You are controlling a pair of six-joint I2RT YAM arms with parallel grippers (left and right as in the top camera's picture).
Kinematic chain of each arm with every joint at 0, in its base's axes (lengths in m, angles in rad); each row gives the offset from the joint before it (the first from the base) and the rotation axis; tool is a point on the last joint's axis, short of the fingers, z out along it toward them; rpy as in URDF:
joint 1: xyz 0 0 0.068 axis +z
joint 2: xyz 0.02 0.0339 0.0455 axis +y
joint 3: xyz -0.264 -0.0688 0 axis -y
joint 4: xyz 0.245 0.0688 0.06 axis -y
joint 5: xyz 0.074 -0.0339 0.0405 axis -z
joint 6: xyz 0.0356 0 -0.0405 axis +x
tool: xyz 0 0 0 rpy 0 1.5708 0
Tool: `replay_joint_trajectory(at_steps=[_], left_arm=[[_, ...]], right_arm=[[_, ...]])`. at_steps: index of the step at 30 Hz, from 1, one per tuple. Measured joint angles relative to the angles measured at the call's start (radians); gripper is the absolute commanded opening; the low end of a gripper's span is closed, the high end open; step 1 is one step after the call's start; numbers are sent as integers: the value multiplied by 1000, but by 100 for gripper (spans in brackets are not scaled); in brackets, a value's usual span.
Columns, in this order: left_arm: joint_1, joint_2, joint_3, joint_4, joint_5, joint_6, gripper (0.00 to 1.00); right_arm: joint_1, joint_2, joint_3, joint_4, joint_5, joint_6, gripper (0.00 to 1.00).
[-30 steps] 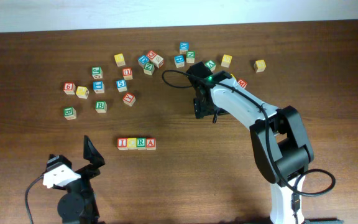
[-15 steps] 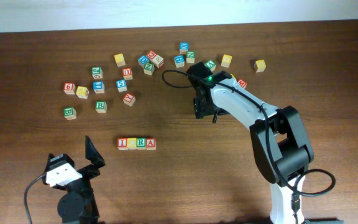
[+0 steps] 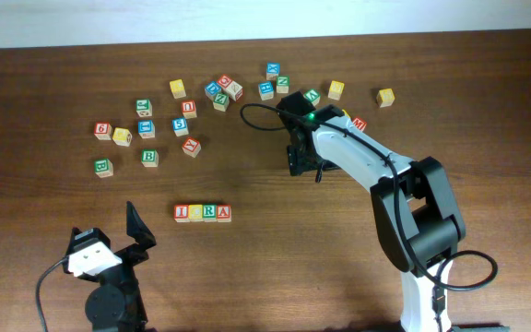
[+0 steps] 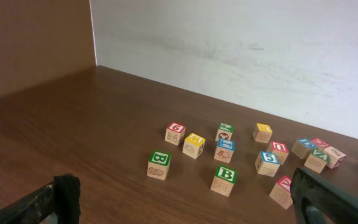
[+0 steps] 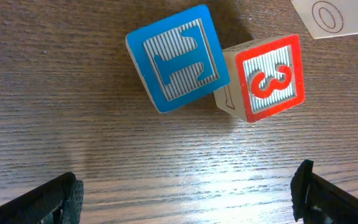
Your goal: Spell out ICRA
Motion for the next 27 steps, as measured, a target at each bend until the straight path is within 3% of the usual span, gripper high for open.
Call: replay_joint_trajectory(at_steps=[21, 27], left_arm=[[0, 0, 0, 0, 0, 0, 99], [0, 0, 0, 0, 0, 0, 99]], right_arm=[[-38, 0, -3, 9, 0, 0, 98], [-45, -147, -236, 158, 0, -2, 98]])
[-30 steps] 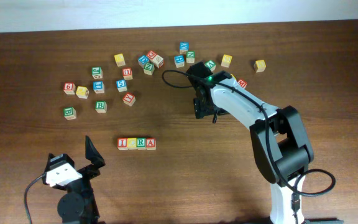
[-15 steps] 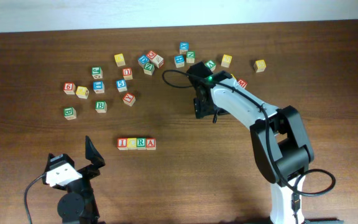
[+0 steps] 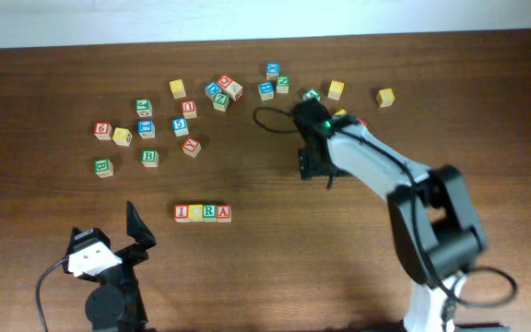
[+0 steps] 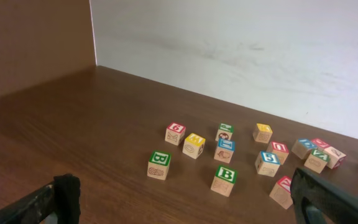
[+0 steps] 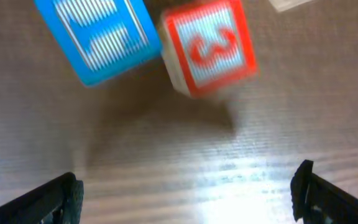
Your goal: Spell out ICRA
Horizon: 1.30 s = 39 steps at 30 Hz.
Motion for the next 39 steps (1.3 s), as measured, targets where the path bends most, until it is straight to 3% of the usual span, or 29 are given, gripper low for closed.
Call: replay_joint_trajectory(at_steps=[4, 7, 20, 31, 39], left_arm=[[0, 0, 0, 0, 0, 0, 99], [0, 0, 0, 0, 0, 0, 99], [0, 0, 0, 0, 0, 0, 99], [0, 0, 0, 0, 0, 0, 99], [0, 0, 0, 0, 0, 0, 99]], right_arm=[[-24, -134, -224, 90, 0, 3, 98], [-57, -192, -298, 84, 0, 5, 98], [-81, -203, -317, 111, -1, 4, 98], [-113, -348, -567, 570, 1, 2, 98], [-114, -653, -685, 846, 3, 2, 98]])
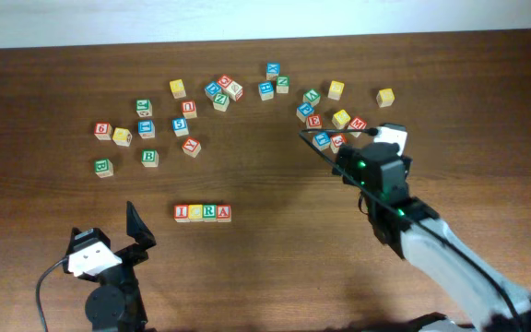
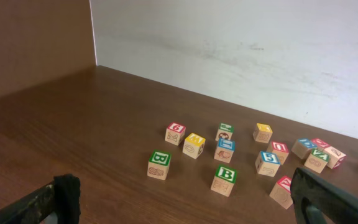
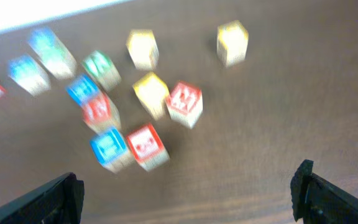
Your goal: Spell out ICRA
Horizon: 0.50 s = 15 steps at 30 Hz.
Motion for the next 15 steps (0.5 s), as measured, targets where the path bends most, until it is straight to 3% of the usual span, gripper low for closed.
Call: replay_joint_trajectory(at_steps=[7, 15], left_arm=[[0, 0, 0, 0, 0, 0, 99], [0, 0, 0, 0, 0, 0, 99]], right_arm=[[0, -396, -131, 57, 0, 0, 98], [-1, -695, -134, 63, 0, 0, 98]])
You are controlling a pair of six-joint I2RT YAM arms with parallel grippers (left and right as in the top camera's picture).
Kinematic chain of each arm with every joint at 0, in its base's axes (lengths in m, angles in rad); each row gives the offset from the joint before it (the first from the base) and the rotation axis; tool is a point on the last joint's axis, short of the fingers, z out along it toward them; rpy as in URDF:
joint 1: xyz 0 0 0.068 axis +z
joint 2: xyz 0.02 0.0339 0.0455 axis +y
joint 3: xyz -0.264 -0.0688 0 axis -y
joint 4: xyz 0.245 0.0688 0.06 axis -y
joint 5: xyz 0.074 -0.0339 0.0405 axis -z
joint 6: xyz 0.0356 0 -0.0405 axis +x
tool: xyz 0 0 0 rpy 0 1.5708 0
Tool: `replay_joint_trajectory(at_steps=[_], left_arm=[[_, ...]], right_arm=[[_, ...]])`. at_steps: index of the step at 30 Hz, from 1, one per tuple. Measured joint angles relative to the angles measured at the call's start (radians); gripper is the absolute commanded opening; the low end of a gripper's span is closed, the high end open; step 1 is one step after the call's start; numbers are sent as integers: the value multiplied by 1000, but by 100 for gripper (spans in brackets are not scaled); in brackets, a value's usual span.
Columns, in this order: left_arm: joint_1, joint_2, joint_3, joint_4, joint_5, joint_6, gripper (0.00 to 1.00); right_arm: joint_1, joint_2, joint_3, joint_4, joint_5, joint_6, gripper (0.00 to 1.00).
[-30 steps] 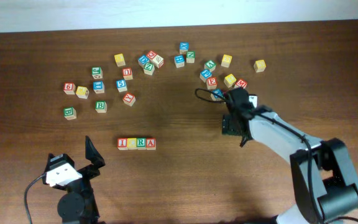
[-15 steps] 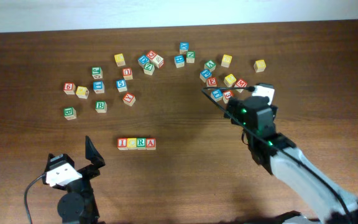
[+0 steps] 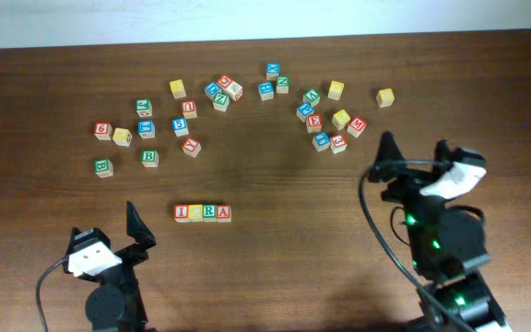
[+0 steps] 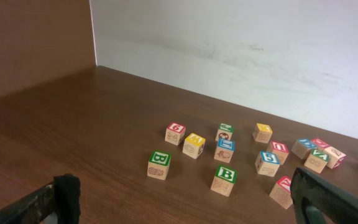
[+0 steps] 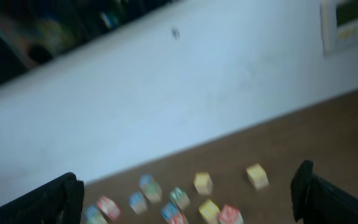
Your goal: Spell out ICRA
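Four blocks stand side by side in a row at the front middle of the table; the letters read I, C, R, A. My left gripper rests open near the front left, just left of the row, with nothing between its fingers. The row itself is out of the left wrist view. My right gripper is open and empty at the right, tilted up and facing the back wall. In its blurred wrist view the right cluster of blocks lies far ahead of the fingers.
Loose letter and number blocks lie in three groups along the back: a left group, a middle group and a right group. A lone yellow block sits far right. Green B blocks show ahead of the left gripper.
My right arm has drawn back toward the front right and tilted upward; its camera now sees the wall and the blocks from afar. The left arm and the row have not moved.
The row of four stood at the front throughout. My open right gripper was low over a blue block and a red 3 in the right group, stayed there a moment later, then was clear of the group, and now is back at the right, empty.
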Motion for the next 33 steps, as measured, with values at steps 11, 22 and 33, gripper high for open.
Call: replay_joint_trajectory(at_steps=[11, 22, 33], left_arm=[[0, 0, 0, 0, 0, 0, 99], [0, 0, 0, 0, 0, 0, 99], [0, 0, 0, 0, 0, 0, 99]], right_arm=[[0, -63, -18, 71, 0, 0, 98], [0, -182, -24, 92, 0, 0, 98], [0, -191, -32, 69, 0, 0, 98]])
